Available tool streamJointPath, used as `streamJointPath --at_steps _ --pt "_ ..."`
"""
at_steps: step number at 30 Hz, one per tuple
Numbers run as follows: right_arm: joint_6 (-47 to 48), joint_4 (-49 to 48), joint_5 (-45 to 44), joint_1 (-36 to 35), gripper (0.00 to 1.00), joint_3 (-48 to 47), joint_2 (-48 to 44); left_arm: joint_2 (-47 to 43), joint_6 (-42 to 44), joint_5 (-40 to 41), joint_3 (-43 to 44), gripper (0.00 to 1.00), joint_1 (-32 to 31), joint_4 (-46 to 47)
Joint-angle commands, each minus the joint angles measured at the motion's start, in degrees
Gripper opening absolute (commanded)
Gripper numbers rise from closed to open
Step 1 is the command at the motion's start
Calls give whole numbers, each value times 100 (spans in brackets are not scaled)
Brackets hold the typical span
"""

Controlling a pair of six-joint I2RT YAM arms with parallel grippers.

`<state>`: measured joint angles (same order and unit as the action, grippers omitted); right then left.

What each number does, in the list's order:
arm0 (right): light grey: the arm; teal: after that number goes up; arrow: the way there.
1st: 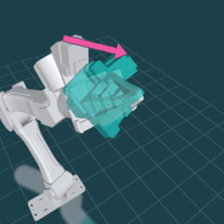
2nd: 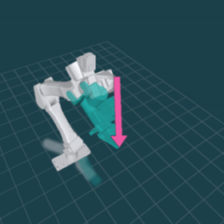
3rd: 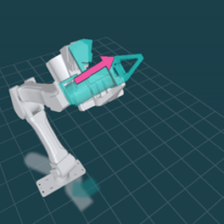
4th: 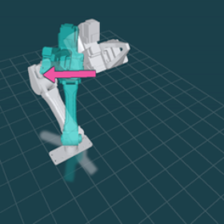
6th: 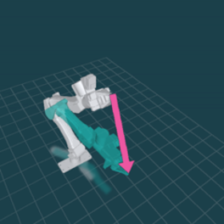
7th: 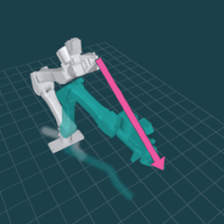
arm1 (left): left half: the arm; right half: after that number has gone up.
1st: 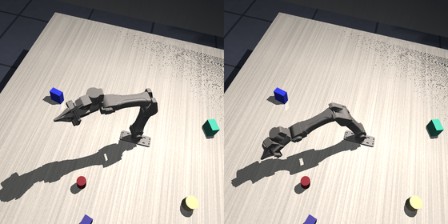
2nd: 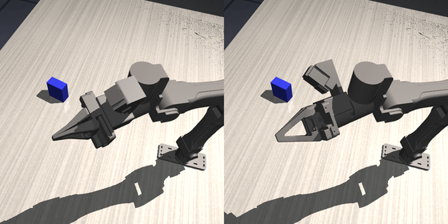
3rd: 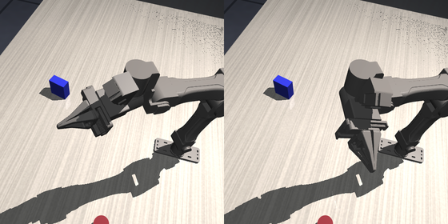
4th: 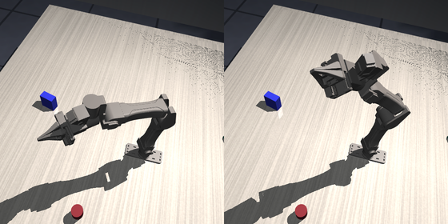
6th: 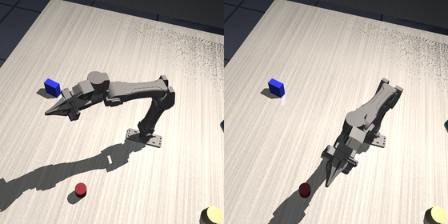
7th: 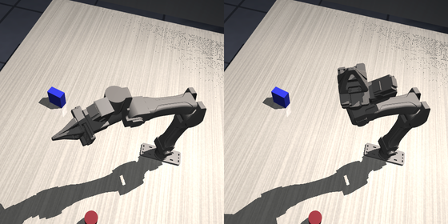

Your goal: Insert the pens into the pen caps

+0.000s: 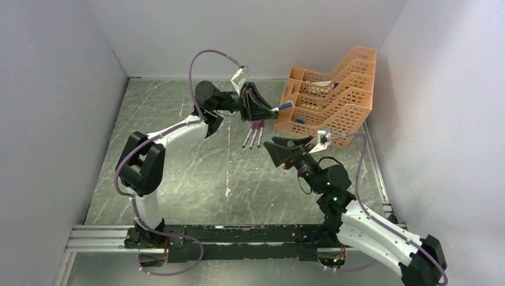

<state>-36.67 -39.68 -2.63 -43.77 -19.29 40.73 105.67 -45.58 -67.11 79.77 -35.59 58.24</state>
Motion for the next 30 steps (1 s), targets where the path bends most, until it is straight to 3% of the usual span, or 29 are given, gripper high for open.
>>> streamJointPath --at_steps 1,4,7,12,16,22,30 --pt "327 1174 -386 11 56 -142 -372 -104 570 1293 -480 7 351 -532" --pt "243 1523 -543 23 56 31 -664 -395 1880 3012 -912 7 377 -2035" --pt "170 1793 -754 21 56 192 -981 -489 2304 4389 -1261 7 382 -2845" --pt "287 2216 -1016 21 56 208 -1126 -285 3107 5685 -1212 7 301 -4176" --pt "353 2208 -1038 26 56 283 -987 -41 3207 6821 -1050 7 216 -4943" --pt "317 1966 -899 25 56 325 -708 59 2222 7555 -1541 7 177 -4747" --pt "341 2039 -847 26 56 342 -624 473 1740 7803 -1596 7 -80 -4586"
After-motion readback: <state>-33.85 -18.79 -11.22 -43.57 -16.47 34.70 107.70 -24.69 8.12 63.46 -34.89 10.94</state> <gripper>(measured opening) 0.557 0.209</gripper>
